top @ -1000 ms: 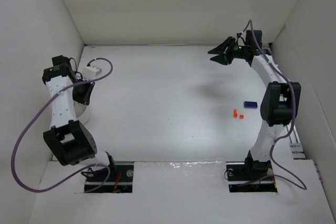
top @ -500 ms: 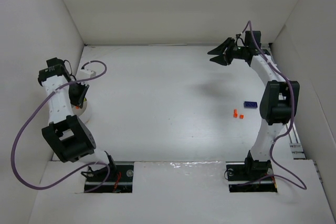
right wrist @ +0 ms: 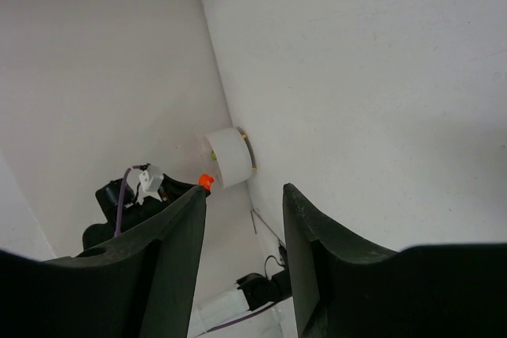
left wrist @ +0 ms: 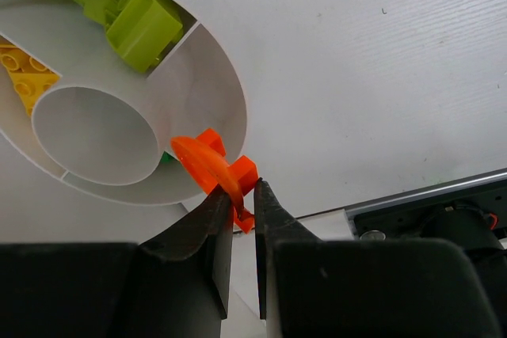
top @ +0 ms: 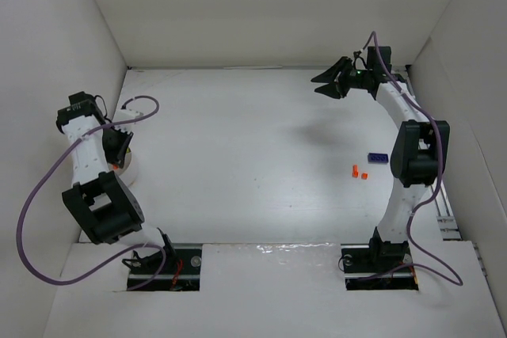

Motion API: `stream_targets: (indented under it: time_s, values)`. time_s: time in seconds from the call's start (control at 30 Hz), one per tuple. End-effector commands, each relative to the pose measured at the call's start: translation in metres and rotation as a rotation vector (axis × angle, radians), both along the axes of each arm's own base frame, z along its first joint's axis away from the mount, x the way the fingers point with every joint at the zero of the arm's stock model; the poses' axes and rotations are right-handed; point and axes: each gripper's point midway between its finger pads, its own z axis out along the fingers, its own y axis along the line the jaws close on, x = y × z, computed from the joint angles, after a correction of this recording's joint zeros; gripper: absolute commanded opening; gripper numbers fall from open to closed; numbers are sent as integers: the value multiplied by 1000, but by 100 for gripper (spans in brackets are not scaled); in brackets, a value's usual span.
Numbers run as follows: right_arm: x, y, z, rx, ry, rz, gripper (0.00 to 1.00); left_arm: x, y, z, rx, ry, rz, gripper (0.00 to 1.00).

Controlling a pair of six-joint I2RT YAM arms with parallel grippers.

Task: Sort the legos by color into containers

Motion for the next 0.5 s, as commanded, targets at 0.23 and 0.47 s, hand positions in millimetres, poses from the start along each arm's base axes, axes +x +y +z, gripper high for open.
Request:
stream_targets:
  time_s: [0.23,0.47]
  values:
    - [3,6,17,5,-61,26,49,-12,-23,-14,-56,48,-63,0]
    - [3,6,17,5,-61,26,49,3,-15,-8,-70,22,-27,1]
